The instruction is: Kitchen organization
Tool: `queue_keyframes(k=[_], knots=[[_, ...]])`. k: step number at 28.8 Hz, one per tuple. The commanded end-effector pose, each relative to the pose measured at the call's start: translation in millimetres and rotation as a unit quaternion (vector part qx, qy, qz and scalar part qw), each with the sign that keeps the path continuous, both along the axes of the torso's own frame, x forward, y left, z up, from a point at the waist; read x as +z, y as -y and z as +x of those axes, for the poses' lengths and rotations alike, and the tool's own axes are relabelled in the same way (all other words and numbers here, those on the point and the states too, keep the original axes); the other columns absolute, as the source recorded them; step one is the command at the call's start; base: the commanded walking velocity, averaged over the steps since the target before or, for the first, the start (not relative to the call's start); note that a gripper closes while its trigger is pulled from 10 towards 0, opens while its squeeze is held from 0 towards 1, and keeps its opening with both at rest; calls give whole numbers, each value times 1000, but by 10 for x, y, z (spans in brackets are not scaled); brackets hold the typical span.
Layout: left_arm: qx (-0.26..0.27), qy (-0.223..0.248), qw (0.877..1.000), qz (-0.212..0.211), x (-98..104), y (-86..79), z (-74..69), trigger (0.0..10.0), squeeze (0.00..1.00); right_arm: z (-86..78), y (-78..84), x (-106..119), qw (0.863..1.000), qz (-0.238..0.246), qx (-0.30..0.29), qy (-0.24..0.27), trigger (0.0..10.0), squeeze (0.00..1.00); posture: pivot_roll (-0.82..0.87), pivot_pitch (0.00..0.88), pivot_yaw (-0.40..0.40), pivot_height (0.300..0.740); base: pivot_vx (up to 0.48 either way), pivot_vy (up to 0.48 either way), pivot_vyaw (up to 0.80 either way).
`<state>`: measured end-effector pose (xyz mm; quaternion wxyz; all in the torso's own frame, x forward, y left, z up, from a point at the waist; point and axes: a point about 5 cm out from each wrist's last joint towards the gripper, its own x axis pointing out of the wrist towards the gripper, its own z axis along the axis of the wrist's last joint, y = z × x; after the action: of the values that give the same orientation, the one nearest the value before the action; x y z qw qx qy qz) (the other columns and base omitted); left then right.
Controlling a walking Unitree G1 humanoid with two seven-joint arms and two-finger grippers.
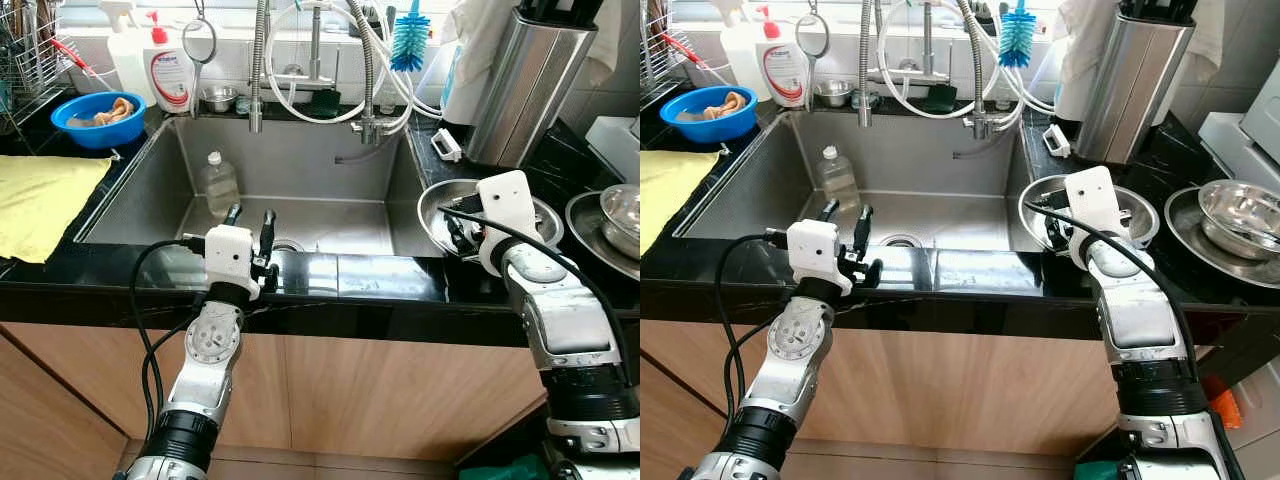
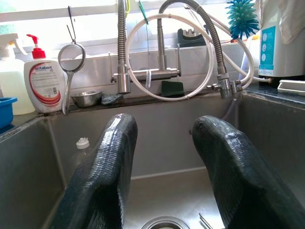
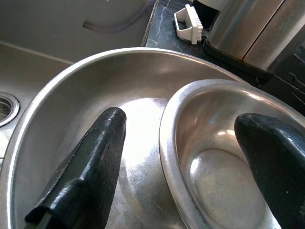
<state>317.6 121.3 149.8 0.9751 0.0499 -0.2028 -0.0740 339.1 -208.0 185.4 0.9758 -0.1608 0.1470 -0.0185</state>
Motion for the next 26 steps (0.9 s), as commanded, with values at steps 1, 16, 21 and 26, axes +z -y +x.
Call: queue_keyframes(k=[1, 16, 21, 26], knots=[[-6, -19, 1000, 9, -70, 5, 10, 10000, 0, -28, 48, -77, 1000, 6, -14, -22, 10000, 0, -171, 0, -18, 706, 0, 0, 0], [-15, -16, 1000, 13, -48, 16, 34, 10000, 0, -7, 228, -61, 998, -7, -49, -25, 0, 0, -175, 0, -9, 706, 0, 0, 0], [-18, -15, 1000, 14, -36, 18, 49, 10000, 0, 10, 226, -34, 999, -7, -49, -21, 0, 0, -177, 0, -5, 706, 0, 0, 0], [-22, -15, 1000, 17, -31, 17, 61, 10000, 0, 14, 224, -36, 998, -3, -53, -18, 0, 0, -176, 0, 0, 706, 0, 0, 0]])
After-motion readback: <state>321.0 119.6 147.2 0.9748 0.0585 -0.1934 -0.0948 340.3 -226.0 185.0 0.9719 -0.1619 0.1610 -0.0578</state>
